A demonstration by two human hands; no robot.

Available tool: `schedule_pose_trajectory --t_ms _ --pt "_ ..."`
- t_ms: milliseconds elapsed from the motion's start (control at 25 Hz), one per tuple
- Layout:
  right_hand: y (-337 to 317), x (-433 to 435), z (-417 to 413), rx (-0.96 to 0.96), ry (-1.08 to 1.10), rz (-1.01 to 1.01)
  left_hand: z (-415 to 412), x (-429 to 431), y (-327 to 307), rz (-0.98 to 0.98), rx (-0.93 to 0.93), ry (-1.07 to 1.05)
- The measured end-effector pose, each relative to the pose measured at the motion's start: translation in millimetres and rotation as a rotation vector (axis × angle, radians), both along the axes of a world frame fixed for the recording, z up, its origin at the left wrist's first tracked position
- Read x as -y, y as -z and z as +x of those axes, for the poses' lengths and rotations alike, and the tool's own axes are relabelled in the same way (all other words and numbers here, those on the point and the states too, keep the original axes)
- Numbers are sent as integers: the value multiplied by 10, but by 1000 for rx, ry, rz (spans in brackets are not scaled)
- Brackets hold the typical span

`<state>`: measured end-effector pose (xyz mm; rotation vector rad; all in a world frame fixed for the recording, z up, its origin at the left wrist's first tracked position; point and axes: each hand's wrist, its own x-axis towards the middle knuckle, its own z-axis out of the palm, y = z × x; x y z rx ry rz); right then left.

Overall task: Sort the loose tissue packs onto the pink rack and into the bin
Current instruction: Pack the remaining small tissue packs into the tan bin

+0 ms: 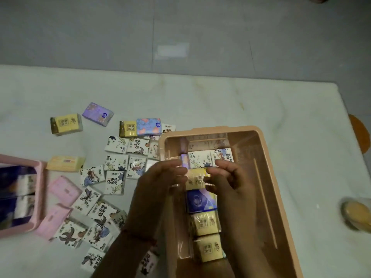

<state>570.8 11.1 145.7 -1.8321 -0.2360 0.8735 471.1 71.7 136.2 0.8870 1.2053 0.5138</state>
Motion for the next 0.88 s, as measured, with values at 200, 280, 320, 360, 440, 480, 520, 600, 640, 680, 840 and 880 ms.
schedule_pose_trajectory --t_ms 200,280,320,360,440,480,520,600,640,680,840,880 --pt "202 -1376 -395 272 -669 3 -598 -716 248 -115 -164 -305" --pt "648 -1916 -486 504 -1028 -239 -777 -830 342 -162 -170 -357" --pt "889 -2105 -491 661 -1189 -425 -864 -850 409 -164 -181 -355" --pt "1086 -2229 -473 822 -1302 -606 -937 -843 480 -166 -202 -333" --pt "1367 -2311 -420 957 -1354 -857 -1025 -797 614 -199 -199 -314" --pt "1442 -2293 -381 972 -1338 -927 -1046 -779 668 -237 -188 -320" --pt "1503 -2287 -379 998 -1345 -956 -1082 -780 711 -278 -188 -326" --pt "1541 -2320 -413 1083 -1381 -944 -1168 -788 751 -298 -193 -345" --pt "1494 -2349 -451 1075 -1374 -919 -1194 -782 753 -283 -188 -342" --pt "1399 -2379 -500 1006 -1344 -877 -1204 -778 716 -247 -199 -314" --pt "592 -2273 -547 538 -1235 -469 -1073 -756 393 -67 -243 -135" --pt "326 -2080 -467 464 -1222 -396 -1021 -744 288 -81 -150 -151"
